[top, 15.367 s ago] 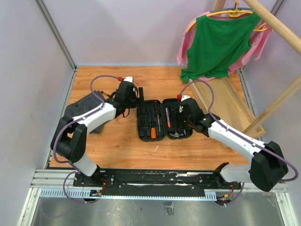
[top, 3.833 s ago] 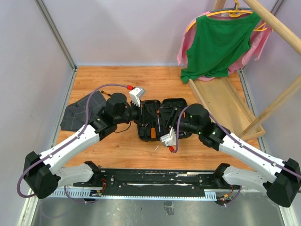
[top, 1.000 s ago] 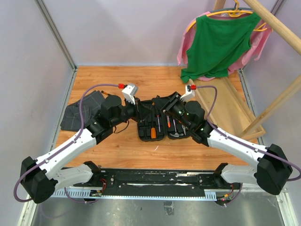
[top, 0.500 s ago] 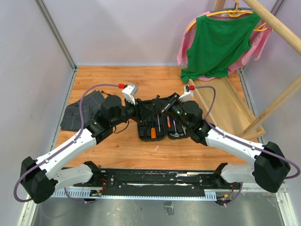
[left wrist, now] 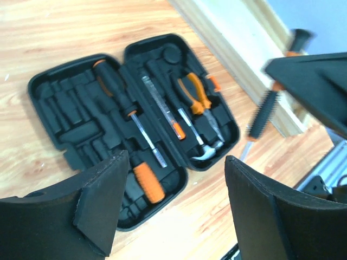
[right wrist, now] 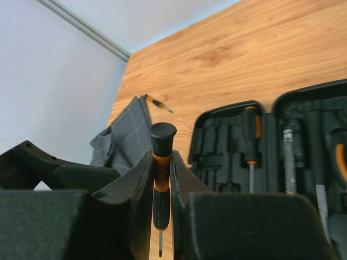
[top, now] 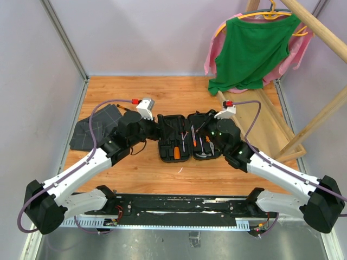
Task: Sort the tools into containers
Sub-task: Move the storage box to the center of the board.
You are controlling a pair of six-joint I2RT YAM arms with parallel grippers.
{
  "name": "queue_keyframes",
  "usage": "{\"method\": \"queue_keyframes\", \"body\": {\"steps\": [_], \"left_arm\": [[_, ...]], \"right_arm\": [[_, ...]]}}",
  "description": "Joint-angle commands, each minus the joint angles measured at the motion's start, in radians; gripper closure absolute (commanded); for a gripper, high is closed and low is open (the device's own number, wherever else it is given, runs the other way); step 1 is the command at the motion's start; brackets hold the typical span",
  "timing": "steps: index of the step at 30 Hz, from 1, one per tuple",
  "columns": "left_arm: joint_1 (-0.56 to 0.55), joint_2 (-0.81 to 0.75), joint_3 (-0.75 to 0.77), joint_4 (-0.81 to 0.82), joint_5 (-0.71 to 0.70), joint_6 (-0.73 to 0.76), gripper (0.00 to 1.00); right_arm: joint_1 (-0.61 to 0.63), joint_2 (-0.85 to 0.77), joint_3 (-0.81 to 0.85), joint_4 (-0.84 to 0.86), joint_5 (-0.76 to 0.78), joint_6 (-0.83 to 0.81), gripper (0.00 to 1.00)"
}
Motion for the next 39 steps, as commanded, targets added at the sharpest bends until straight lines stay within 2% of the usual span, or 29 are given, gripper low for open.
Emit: {"method": "queue_keyframes", "body": {"steps": [1, 9, 13, 19, 28, 34, 39], "left_arm": [[0.059, 0.031, -0.058, -0.01, -0.049, -0.052, 0.23], [0.138, 0.147, -0.16, 0.143, 0.01, -0.086, 0.13], [0.153, 0.227, -0.177, 0.211, 0.027, -0.095, 0.12], [0.174, 0.33, -0.196, 0.297, 0.075, -0.119, 0.12], [0.183, 0.423, -0.188, 0.321, 0.027, -0.112, 0.12], [0.185, 0.495, -0.184, 0.426, 0.147, -0.103, 0.19], [0.183, 0.516, -0.182, 0.443, 0.222, -0.098, 0.22]], "right_arm": [[0.007, -0.07, -0.028, -0.096, 0.103, -0.141, 1.0], [0.004, -0.148, -0.038, -0.202, 0.18, -0.236, 0.99], [0.003, -0.17, -0.06, -0.217, 0.183, -0.231, 1.0], [0.003, -0.174, -0.076, -0.22, 0.15, -0.205, 0.99], [0.003, -0.173, -0.089, -0.221, 0.132, -0.19, 0.99], [0.003, -0.179, -0.099, -0.225, 0.132, -0.183, 0.99], [0.003, -0.189, -0.1, -0.228, 0.136, -0.185, 0.99]]}}
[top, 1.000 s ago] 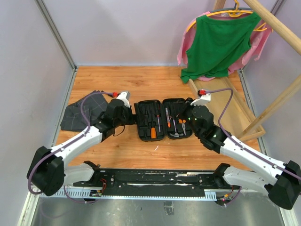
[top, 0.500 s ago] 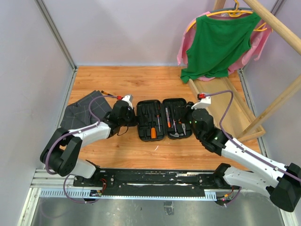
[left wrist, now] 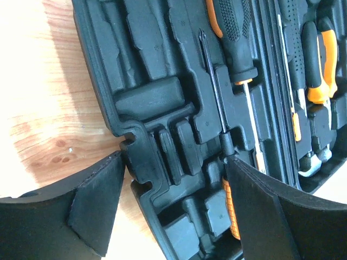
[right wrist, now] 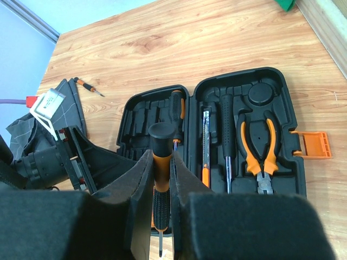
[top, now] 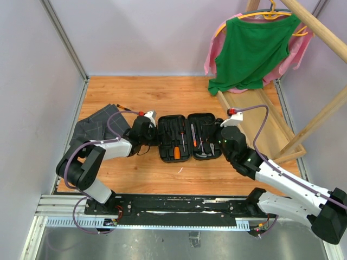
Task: Sort the tools into containers
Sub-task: Move the storage box to the center of the board.
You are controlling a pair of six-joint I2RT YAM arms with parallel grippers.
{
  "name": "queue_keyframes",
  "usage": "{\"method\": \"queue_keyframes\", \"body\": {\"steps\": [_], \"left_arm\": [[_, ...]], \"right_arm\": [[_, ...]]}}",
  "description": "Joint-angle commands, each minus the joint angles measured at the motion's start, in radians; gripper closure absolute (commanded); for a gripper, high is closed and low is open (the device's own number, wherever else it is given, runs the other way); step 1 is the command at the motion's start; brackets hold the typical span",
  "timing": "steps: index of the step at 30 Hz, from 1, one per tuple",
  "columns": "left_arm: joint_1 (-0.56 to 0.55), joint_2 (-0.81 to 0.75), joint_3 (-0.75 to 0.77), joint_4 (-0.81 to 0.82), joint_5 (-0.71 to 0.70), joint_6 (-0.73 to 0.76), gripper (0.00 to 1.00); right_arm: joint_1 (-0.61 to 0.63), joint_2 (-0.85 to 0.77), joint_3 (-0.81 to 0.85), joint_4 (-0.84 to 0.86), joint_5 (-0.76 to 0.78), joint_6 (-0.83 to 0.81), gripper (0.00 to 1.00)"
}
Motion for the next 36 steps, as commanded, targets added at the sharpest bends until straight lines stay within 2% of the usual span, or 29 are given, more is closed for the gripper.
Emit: {"method": "queue_keyframes", "body": {"steps": [1, 15, 21, 27, 36], "left_arm": [[0.0, 0.004, 0.002, 0.077, 0.102, 0.009, 0.22], [-0.114, -0.006, -0.02, 0.113, 0.119, -0.035, 0.22], [-0.112, -0.084, -0.06, 0.072, 0.03, -0.023, 0.2], [-0.035, -0.206, -0.114, 0.032, -0.018, -0.027, 0.19], [0.063, -0.334, -0.151, -0.048, -0.162, 0.007, 0.19]], "right_arm": [[0.002, -0.026, -0.016, -0.008, 0.008, 0.013, 0.99], [0.001, -0.054, -0.015, -0.087, 0.085, -0.03, 0.99], [-0.003, -0.031, 0.027, -0.148, 0.087, -0.085, 0.99], [-0.01, 0.074, 0.136, -0.218, -0.003, -0.151, 0.96], [-0.052, 0.33, 0.357, -0.269, -0.275, -0.249, 0.98]]}}
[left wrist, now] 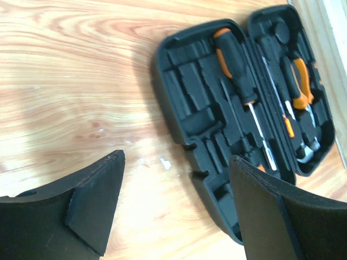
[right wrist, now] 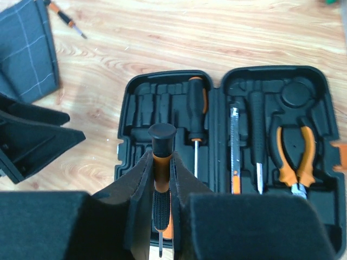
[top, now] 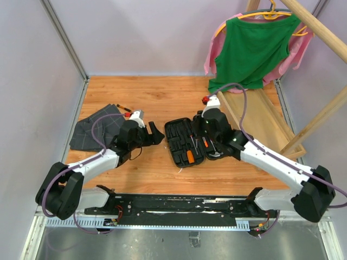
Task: Sort the tools into containers
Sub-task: Move the storage box to the center of the board, then place the screwdriver in the storage box.
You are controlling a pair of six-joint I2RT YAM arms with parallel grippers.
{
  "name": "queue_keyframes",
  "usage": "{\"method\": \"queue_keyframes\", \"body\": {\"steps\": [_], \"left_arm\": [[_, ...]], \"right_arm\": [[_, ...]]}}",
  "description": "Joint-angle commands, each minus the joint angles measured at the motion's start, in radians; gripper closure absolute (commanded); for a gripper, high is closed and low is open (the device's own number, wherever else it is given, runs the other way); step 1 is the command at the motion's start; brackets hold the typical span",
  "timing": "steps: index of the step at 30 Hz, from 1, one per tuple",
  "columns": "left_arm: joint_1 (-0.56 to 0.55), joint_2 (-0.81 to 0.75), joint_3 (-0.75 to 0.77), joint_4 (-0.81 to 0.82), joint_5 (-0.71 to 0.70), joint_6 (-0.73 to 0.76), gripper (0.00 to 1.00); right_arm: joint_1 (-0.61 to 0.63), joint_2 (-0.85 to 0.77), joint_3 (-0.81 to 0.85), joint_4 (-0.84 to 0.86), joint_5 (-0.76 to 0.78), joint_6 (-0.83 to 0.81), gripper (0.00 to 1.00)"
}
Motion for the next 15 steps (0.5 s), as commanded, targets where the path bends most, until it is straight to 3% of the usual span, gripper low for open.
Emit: {"method": "queue_keyframes", "body": {"steps": [1, 4, 15], "left_arm": [[0.054, -0.044, -0.03, -0.037, -0.086, 0.022, 0.19], [0.077, -0.061, -0.05, -0.038, -0.109, 0.029, 0.19], [0.079, -0.072, -0.107, 0.012, -0.173, 0.055, 0.19]], "right_arm": [[-0.041, 0.112, 0.113, -0.05, -0.161, -0.061, 0.98], [-0.056, 0.201, 0.184, -0.074, -0.226, -0.074, 0.94], [-0.096, 0.509, 0.396, -0.167, -0.358, -0.119, 0.99]]}}
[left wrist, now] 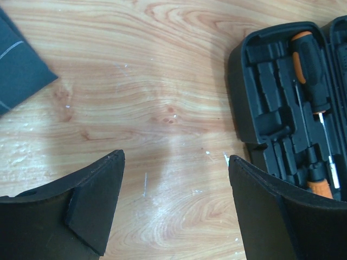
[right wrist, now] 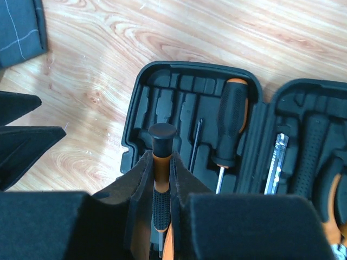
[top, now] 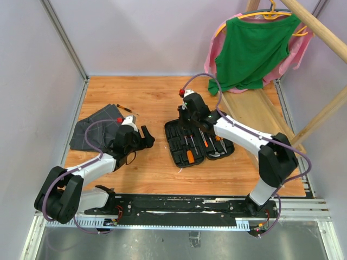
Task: Sort the tools into containers
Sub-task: Place the screwdriver in the storage box.
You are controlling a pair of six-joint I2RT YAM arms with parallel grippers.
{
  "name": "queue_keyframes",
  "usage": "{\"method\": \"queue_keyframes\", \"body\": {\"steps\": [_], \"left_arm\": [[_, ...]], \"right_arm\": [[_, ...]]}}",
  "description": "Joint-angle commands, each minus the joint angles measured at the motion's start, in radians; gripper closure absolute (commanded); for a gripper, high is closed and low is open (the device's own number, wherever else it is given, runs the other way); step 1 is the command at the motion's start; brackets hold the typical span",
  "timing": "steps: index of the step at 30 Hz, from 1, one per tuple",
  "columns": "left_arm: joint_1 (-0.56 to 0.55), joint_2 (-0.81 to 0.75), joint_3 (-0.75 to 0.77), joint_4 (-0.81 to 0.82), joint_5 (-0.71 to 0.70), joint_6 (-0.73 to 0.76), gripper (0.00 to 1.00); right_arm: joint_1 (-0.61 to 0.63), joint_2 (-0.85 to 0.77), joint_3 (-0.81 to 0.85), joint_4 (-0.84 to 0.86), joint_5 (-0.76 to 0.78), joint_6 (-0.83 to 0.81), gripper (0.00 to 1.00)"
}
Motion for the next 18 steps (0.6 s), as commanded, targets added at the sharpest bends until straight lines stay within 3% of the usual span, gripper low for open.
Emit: {"method": "queue_keyframes", "body": {"steps": [1, 18], "left_arm": [[0.006, -0.012, -0.018, 0.043, -0.046, 0.02, 0.19], [0.004, 0.006, -0.027, 0.066, -0.052, 0.02, 0.2]], "right_arm": [[-0.022, 0.089, 0.073, -0.054, -0.071, -0.023, 0.99], [-0.027, 0.328, 0.219, -0.085, -0.048, -0.002, 0.95]]}}
